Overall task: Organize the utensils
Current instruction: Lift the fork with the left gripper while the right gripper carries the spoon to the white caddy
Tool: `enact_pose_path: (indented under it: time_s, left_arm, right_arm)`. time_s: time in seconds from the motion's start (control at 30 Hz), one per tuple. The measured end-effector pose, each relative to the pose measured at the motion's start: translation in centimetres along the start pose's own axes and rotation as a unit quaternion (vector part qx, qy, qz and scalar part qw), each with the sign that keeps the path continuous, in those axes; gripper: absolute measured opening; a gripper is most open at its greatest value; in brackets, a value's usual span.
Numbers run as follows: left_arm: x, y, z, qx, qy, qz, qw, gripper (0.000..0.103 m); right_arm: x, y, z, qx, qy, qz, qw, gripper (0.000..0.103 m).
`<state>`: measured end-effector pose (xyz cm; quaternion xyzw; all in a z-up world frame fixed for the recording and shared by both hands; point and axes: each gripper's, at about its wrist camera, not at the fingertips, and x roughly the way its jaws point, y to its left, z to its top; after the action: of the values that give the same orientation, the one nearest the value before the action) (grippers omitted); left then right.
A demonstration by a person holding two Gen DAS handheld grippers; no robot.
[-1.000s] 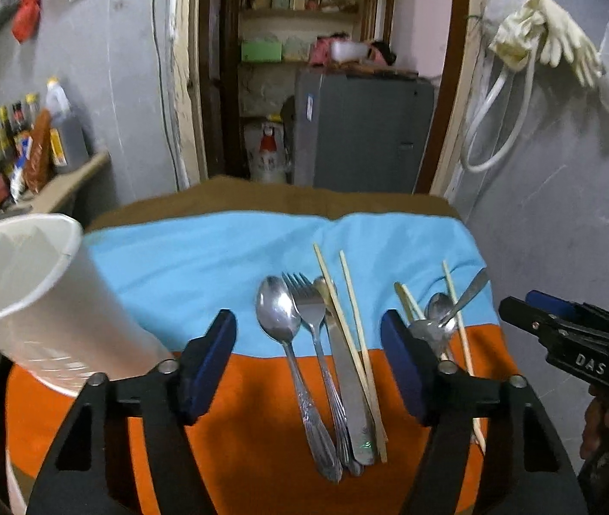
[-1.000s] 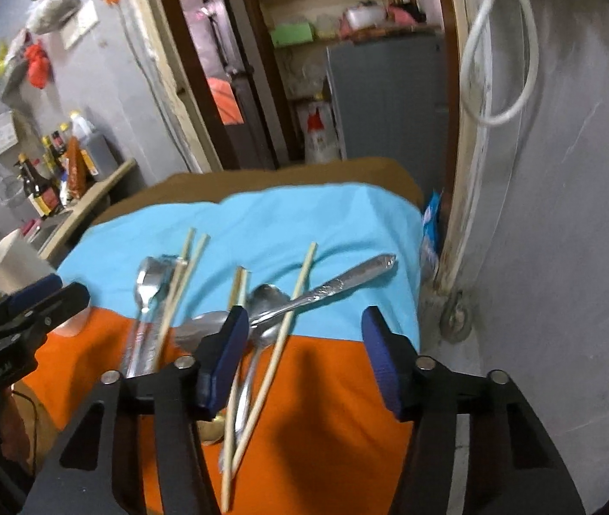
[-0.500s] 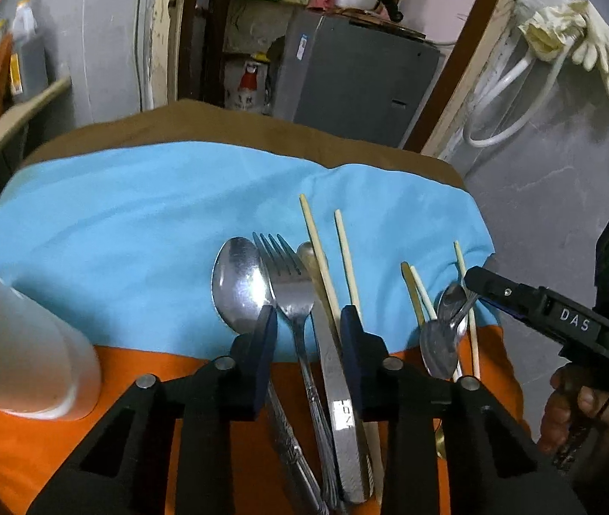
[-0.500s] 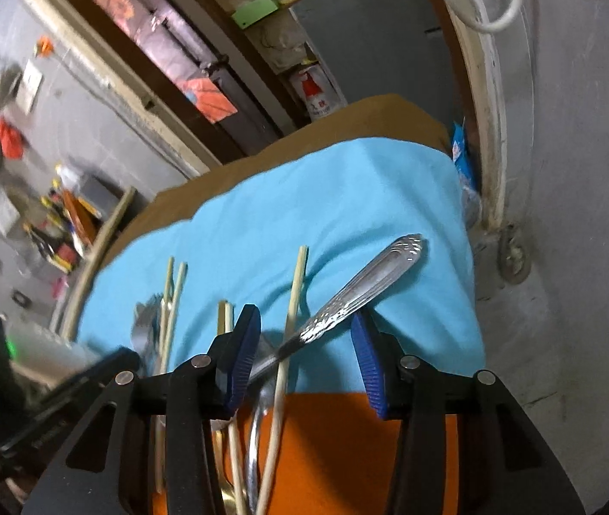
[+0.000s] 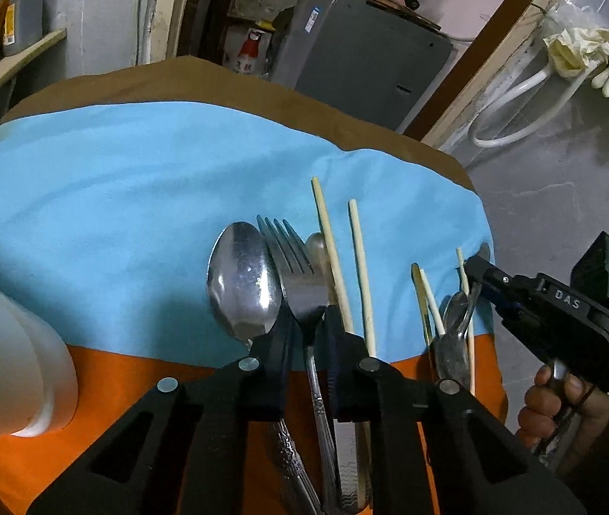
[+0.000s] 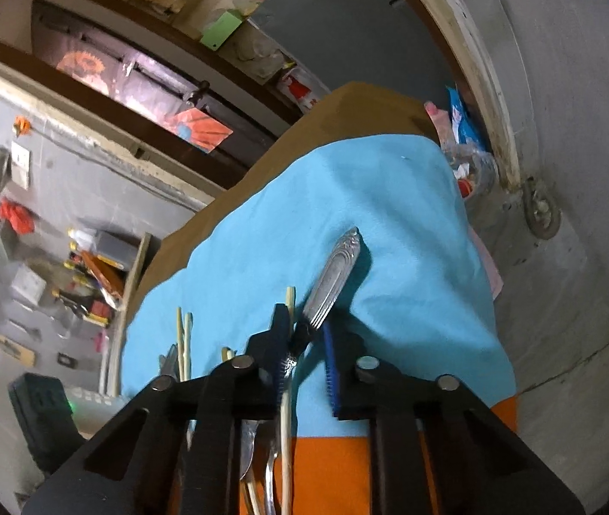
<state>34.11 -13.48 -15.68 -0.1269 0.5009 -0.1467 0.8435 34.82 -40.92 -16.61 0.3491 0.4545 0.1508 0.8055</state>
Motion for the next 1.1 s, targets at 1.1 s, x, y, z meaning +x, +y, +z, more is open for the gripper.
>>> enact_pose_path:
  time_s: [1.1]
  left_arm:
    - [-15.6, -3.0, -3.8, 0.060, -0.254, 0.017, 0.9652, 0.000]
  right_arm:
    - [-10.2, 15.9, -8.9, -0.242, -0.188, -0.012, 0.952, 0.000]
